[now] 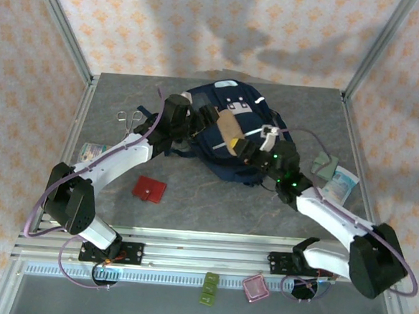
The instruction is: Pack books, pencil case, and school supplies into a backpack
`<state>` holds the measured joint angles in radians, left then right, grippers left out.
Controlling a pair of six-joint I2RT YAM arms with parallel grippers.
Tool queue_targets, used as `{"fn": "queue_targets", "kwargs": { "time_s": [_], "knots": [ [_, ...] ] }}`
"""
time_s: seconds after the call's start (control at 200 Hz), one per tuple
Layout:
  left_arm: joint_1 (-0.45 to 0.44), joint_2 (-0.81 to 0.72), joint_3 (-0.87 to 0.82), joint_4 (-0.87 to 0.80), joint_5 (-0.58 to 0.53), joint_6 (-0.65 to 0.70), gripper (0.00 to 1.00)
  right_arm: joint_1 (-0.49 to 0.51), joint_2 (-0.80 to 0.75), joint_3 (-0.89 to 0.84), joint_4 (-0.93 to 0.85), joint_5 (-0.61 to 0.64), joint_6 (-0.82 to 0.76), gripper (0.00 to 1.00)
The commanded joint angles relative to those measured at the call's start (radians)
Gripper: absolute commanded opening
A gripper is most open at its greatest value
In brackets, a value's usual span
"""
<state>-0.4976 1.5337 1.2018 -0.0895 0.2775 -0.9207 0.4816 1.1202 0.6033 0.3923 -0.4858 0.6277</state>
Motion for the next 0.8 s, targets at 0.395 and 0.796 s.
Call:
{"fn": "queue_targets", "kwargs": {
  "time_s": [0.395, 0.796],
  "knots": [
    [-0.214, 0.381, 0.432, -0.352, -0.331, 0.648, 0.69, -0.334, -0.278, -0.047, -0.392, 0.167, 0.003, 0.29],
    [-0.324, 0.674, 0.691, -0.486, -0.601, 0.831, 0.80, -0.362, -0.275, -0.080, -0.363, 0.142, 0.015, 0.30]
  ]
}}
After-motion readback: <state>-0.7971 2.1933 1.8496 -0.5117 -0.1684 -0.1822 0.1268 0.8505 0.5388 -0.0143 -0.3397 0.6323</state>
